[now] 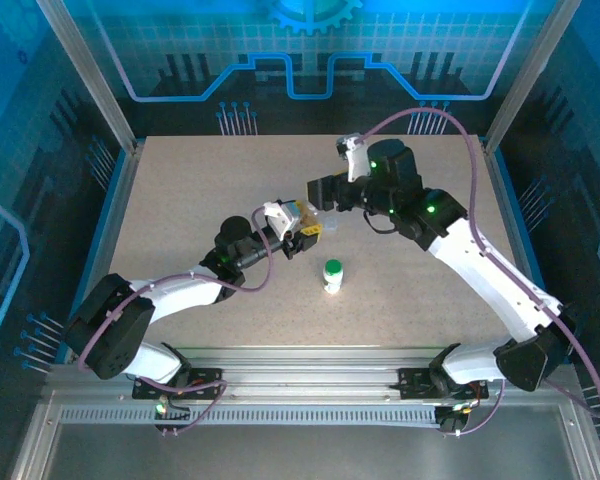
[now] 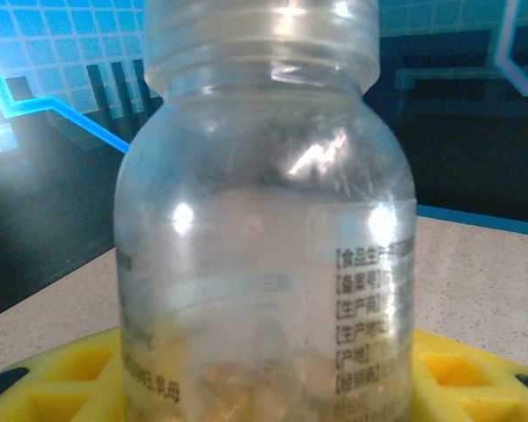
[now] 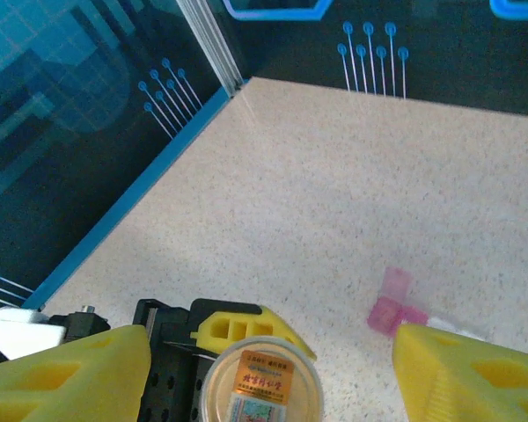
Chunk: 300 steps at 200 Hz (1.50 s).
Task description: Sort the pills into containers
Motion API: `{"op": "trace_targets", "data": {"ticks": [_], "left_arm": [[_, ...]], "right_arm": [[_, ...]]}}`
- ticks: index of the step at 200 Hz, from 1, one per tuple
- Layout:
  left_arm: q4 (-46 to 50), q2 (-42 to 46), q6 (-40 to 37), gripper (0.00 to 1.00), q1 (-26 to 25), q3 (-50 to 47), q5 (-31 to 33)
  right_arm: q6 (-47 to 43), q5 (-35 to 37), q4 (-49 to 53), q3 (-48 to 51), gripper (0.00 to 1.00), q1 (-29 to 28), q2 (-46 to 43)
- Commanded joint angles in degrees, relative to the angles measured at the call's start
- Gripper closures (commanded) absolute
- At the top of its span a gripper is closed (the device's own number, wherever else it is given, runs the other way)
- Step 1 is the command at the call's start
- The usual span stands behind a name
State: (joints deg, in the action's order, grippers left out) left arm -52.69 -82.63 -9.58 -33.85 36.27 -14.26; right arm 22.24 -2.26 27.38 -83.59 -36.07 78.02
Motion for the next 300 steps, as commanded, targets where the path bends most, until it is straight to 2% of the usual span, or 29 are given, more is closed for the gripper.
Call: {"op": "trace_targets", "data": {"ticks": [1,39,85,138,167,204,228,246,265,280,300], "left_arm": [[-0.44,1.64,-2.09,1.0,-0.61,1.52,3.36],[-0.36,1.68,-2.72,1.0,-0.92,1.28,4.04],[-1.33,1.35,-2.72,1.0,-1.0,0.73,4.06],[-1.45,1.68,-3.0,1.0,-1.01,0.5,4.25],[-2.27,2.1,-2.91,1.0,-0.9,0.14,3.64],[-6.71,2.81,-0.38,1.0,0.7,-1.75,-8.38],[-11.78,2.74,3.54,1.0,2.17,-2.96,-16.99],[-13.1,2.43,5.41,1.0,2.53,-2.81,-23.25],[-14.56,2.17,7.36,1.0,2.51,-2.7,-27.25],[-16.47,1.88,8.69,1.0,2.51,-2.96,-28.46],[-17.36,1.62,9.62,1.0,2.78,-2.58,-29.65]], "right_arm": [[4.03,3.7,2.87,-2.42,0.27,-1.17,1.41],[4.56,3.41,3.12,-2.7,0.27,-1.79,3.52],[4.92,2.13,3.08,-2.93,0.34,-1.89,5.21],[5.04,-0.4,2.44,-2.42,0.56,-2.12,5.82],[2.78,-2.95,0.04,-0.06,0.61,-2.16,4.18],[-8.41,-10.57,-5.72,5.77,0.69,-0.22,-0.67],[-19.53,-22.09,-6.53,8.0,0.73,1.99,-2.75],[-28.12,-29.76,-5.64,8.88,0.73,2.49,-3.83],[-32.91,-33.12,-2.36,7.49,0.72,2.54,-3.61],[-33.57,-34.06,-0.51,6.15,0.65,2.5,-3.05],[-34.01,-35.48,-0.61,6.3,0.52,2.51,-3.58]]}}
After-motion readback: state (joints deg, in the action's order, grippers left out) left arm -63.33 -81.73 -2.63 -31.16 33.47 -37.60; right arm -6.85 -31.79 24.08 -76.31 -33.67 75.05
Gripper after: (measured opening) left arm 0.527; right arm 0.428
